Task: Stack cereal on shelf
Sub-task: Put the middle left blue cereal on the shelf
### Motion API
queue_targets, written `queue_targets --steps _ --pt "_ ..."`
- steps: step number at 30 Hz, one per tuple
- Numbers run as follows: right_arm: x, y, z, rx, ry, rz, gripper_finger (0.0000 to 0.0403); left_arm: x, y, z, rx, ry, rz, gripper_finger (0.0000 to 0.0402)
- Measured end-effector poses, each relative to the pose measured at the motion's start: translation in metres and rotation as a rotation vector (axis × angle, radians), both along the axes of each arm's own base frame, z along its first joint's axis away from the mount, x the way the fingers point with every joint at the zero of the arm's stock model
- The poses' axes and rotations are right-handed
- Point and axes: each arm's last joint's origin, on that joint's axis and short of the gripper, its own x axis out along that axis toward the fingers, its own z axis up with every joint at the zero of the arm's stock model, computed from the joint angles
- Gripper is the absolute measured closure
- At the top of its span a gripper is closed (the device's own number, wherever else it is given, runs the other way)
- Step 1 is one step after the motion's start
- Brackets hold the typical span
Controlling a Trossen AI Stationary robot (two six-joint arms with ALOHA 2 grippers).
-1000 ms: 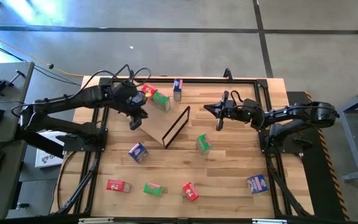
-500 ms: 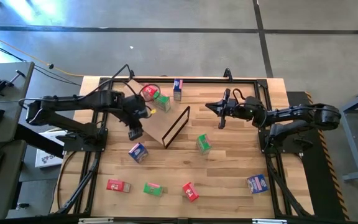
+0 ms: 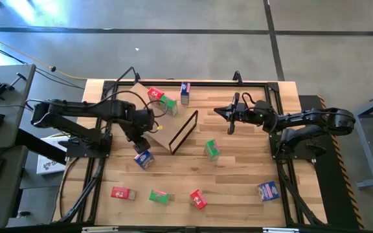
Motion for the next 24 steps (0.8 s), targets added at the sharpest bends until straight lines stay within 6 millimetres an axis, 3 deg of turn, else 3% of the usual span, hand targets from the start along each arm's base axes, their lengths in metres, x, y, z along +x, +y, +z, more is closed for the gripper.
queue_targets --steps 8,24 --pt "0.000 0.000 0.000 -0.001 0.005 -0.001 0.0403 0.003 -0.017 -0.005 0.013 0.078 0.087 0.0174" --pt "0.000 0.000 -0.001 0.001 0.010 -0.001 0.0403 0.007 -0.047 -0.016 0.124 0.150 0.135 0.0169"
